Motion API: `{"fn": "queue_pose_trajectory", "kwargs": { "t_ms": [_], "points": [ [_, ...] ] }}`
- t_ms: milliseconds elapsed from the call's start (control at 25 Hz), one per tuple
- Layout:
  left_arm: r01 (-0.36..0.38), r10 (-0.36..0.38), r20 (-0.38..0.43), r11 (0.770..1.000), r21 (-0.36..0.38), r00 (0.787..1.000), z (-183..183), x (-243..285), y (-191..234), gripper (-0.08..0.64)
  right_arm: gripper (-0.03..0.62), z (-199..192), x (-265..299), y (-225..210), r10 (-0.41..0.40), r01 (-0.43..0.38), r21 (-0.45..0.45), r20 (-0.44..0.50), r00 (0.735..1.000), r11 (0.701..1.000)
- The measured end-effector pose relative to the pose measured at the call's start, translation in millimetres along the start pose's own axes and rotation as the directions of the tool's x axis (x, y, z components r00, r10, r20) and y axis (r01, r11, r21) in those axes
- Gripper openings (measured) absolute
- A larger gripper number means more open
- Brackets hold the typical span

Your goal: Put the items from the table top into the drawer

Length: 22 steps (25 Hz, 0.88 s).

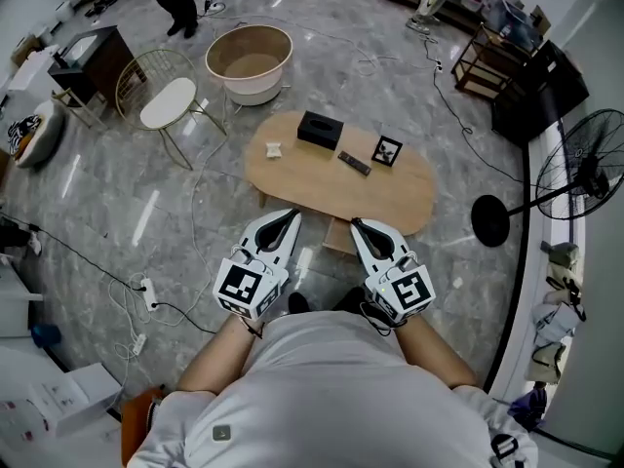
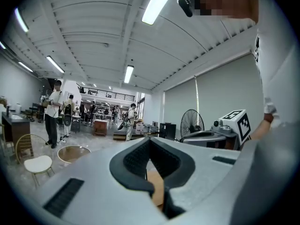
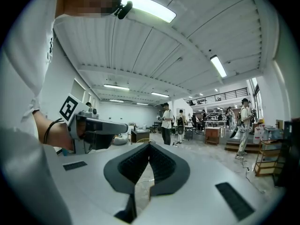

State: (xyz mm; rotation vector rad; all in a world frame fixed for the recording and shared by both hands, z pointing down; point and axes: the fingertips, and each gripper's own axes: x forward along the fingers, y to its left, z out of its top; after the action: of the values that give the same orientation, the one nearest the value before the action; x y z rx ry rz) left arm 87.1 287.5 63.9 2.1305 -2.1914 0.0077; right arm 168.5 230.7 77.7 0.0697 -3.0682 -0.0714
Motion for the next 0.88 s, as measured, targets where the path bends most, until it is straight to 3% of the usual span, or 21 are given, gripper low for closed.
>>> {"fn": "queue_pose_trajectory", "kwargs": {
  "t_ms": [480,880],
  "points": [
    [-0.033,0.033,-0.023,0.999,0.000,0.999,-3,59,22,0.008,0.021,-8,28,-68,0.031,-0.031,0.022,-0.001,1.000,0.999],
    [-0.088,0.088,-0.021,0.996,0.011,0.996,-4,173,18,0.009,0.021,-21,37,-176,0.107,-0.107,0.010,0.001,0.994,0.994]
  ]
}}
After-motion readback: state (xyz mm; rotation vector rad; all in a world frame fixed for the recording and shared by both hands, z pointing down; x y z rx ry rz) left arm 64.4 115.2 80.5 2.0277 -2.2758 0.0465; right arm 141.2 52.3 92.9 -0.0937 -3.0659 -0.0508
